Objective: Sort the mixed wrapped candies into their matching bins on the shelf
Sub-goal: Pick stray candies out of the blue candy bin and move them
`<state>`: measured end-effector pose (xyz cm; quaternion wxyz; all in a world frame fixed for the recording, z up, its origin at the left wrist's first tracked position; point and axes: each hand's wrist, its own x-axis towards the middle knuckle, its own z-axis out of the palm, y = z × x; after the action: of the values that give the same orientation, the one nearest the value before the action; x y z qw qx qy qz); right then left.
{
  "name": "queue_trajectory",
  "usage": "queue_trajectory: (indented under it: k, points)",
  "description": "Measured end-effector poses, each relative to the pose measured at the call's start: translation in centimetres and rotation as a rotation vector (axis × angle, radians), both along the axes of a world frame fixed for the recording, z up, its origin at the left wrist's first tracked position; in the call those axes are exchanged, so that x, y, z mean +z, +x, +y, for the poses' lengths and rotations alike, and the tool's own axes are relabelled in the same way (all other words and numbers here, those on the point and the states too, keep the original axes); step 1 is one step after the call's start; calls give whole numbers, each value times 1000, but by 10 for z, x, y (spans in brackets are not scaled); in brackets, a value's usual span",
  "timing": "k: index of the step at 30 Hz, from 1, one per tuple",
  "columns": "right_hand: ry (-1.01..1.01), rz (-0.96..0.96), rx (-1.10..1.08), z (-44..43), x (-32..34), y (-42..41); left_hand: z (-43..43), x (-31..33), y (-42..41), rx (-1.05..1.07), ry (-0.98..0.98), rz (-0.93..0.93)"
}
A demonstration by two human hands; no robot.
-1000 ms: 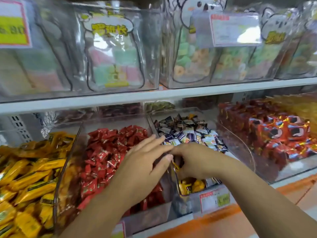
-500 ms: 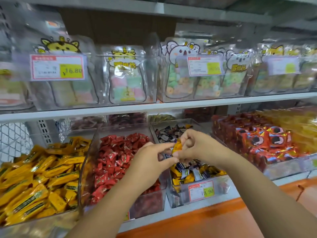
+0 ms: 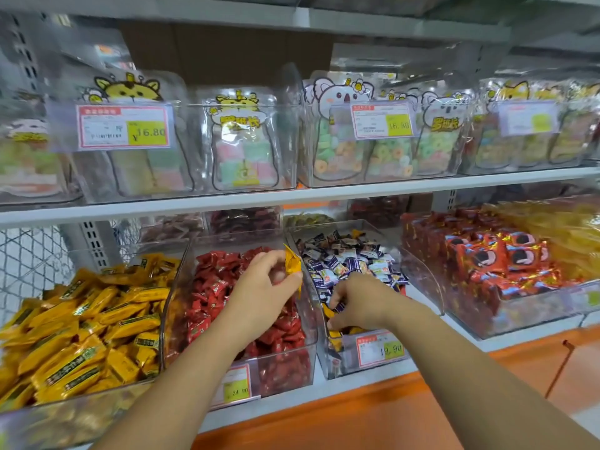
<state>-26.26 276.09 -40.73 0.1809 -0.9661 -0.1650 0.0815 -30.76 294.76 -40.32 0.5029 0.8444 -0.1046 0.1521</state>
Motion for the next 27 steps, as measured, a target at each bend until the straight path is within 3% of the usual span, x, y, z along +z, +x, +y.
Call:
queue_trajectory:
  k: [5,10,13,17,20,27]
  points:
    - [-13,-76,-84,3,4,1,-3,-3,-1,-66,31,31]
    - [354,-135,-193,-9,11,-1,-1,-3,0,-66,27,35]
    - [469,-226,-193,-5,20,-1,-1,-2,2,-54,-15,53]
    - [682,-79,-139,-3,30,-3,-8,-1,4,-19,-67,93]
    - [675,-82,-94,-5,36,-8,-11,-1,4,5,-94,88]
    - [444,-243,-20,-7,50,-12,-11,-5,6,-105,11,68]
